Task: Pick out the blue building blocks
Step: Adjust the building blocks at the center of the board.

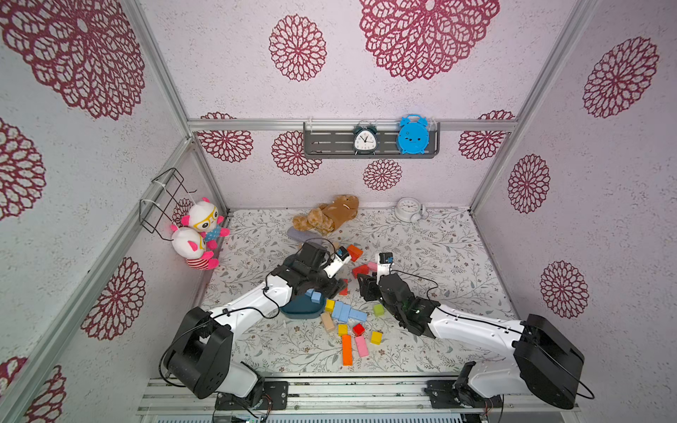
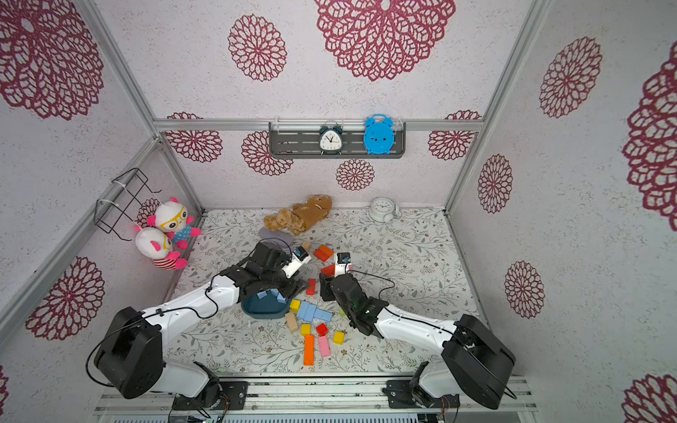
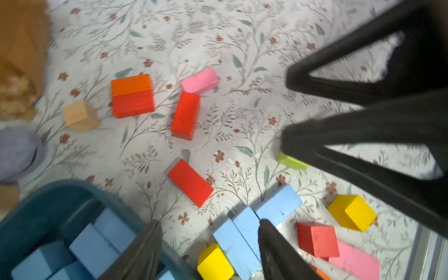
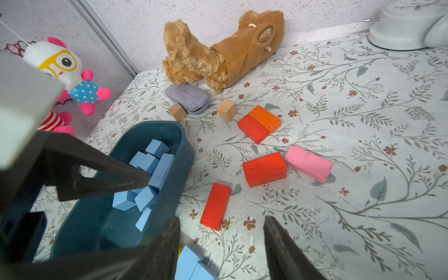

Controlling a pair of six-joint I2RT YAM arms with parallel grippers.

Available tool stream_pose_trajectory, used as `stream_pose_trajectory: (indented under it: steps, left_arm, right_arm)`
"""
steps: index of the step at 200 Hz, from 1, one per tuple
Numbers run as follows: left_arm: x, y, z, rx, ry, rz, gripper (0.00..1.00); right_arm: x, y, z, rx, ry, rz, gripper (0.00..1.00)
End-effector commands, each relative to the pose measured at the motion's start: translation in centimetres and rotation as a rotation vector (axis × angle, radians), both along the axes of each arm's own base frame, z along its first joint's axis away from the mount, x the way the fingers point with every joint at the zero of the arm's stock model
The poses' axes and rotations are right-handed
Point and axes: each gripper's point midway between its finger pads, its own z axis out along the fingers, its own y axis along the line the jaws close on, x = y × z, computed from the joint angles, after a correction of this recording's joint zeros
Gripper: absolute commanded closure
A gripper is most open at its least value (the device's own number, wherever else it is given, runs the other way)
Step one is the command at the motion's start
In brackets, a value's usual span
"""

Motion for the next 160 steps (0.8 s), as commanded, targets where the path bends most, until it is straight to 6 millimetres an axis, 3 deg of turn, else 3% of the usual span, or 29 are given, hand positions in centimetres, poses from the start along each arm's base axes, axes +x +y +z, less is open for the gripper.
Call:
stream_pose_trajectory:
  steps: [1,32,77,160]
  left_arm:
    - [-2.7,-1.3,-2.2,0.127,-0.064,-0.303,0.33]
    - [-4.9,-2.4,-4.8,0.209,-0.06,-0.493,0.33]
    - [-5.6,-3.1,-7.5,0.289,-0.039,-0.592,0.32]
    - [-7.3,-5.0,-9.8,0.362,-0.032,-0.742,0.32]
  right_arm:
    - [0.4,-1.0,1.1,0.015,-0.025,-0.047,0.41]
    - [0.2,-1.2,1.2,0.022,-0.024,-0.052,0.41]
    - [-0.1,-2.1,1.4,0.017,-0.028,-0.07,0.42]
    - [-1.1,-4.9,1.5,0.053,-0.055,-0.128,0.42]
